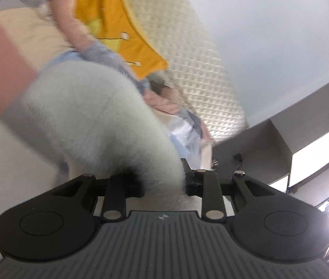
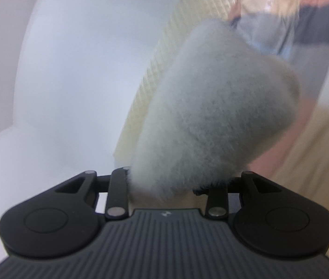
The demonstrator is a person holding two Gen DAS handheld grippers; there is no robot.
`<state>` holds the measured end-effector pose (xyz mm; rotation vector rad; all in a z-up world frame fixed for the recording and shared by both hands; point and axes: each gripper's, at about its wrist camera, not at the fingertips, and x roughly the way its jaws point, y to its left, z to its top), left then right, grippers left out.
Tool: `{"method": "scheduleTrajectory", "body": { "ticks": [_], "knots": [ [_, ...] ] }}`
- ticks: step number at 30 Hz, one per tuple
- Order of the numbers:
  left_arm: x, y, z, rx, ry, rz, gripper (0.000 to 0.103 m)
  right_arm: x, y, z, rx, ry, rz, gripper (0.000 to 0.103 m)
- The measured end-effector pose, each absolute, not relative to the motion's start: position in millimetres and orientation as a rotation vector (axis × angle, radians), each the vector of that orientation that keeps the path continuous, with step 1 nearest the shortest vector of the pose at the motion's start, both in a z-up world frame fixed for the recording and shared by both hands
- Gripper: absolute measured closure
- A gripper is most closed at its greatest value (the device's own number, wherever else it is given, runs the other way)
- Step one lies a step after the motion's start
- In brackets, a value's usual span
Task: Fold large clothes
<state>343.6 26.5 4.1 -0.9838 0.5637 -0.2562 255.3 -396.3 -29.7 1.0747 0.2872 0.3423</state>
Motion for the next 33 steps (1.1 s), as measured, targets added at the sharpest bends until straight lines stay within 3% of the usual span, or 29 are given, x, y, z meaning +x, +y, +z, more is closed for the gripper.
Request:
{"method": "scheduleTrajectory", "body": {
  "ticks": [8, 15, 22, 26, 33],
  "knots": [
    [465, -51, 2, -0.943, 0.567, -0.353, 0.071, 333, -468, -21, 1.012, 0.199, 0.315, 0.064],
    [526, -83, -55, -0.956, 0.597, -0.363, 0.071, 371, -508, -70, 1.005, 0.213, 0.274, 0.064],
    [536, -80, -122, -0.911, 0.681, -0.266, 0.071, 374, -503, -146, 0.979, 0.289, 0.225, 0.064],
    [522, -74, -134, -0.808, 0.7, -0.306, 0.071, 358, -497, -190, 1.08, 0.32, 0.177, 0.064],
    [487, -64, -157, -0.809, 0.716, -0.265, 0.071, 340, -489, -209, 1.119, 0.353, 0.124, 0.063]
  ]
}}
